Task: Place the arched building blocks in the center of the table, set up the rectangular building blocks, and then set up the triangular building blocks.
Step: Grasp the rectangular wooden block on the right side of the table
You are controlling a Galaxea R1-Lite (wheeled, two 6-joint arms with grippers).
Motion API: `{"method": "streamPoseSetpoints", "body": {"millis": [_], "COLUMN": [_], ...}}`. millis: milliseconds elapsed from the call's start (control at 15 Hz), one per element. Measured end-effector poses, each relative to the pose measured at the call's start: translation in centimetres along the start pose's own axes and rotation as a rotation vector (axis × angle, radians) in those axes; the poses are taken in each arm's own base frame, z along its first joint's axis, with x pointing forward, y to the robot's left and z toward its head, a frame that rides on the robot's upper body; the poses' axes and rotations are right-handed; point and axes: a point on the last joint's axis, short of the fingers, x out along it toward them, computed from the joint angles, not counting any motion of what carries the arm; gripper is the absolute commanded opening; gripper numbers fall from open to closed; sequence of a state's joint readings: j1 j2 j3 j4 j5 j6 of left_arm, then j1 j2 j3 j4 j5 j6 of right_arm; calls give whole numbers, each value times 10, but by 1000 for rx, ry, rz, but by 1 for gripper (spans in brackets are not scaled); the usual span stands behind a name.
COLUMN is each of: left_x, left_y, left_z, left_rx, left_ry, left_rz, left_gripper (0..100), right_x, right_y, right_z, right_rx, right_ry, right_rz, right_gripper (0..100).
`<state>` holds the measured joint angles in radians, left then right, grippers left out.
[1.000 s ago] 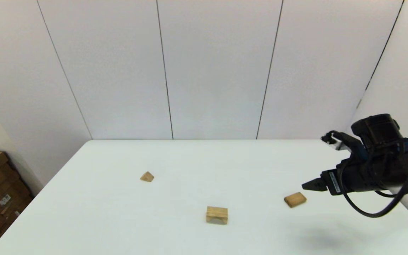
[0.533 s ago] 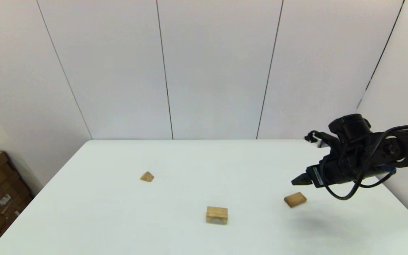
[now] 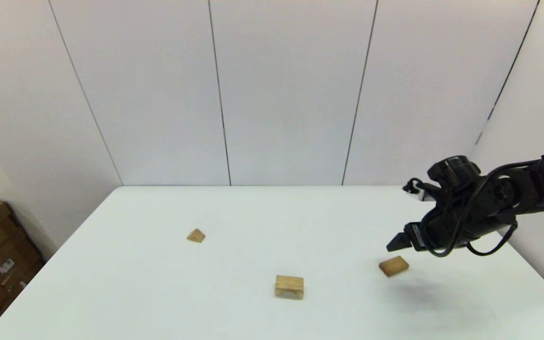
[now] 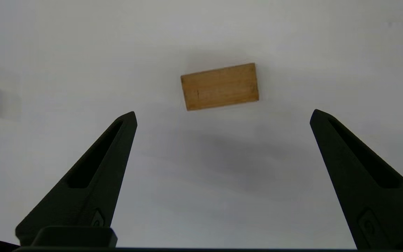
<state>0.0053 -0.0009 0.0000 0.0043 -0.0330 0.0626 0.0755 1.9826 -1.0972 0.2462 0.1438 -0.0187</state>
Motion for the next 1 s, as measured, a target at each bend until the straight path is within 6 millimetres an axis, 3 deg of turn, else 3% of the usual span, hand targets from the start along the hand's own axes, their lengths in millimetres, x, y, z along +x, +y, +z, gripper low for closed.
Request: {"method": "streamPoseSetpoints", "body": {"millis": [533,1000], "left_x": [0,0], "left_y": [0,0], "left_z": [0,0], "left_rx": [0,0], "left_ry": [0,0], "left_rz": [0,0], "left_gripper": [100,100], "right_x": [0,-7], "right_y": [0,2], "right_z": [4,-2], "right_rx": [45,542], "right_ry": [-7,189], "right_rz": [-4,-41], "right_gripper": [100,100]}}
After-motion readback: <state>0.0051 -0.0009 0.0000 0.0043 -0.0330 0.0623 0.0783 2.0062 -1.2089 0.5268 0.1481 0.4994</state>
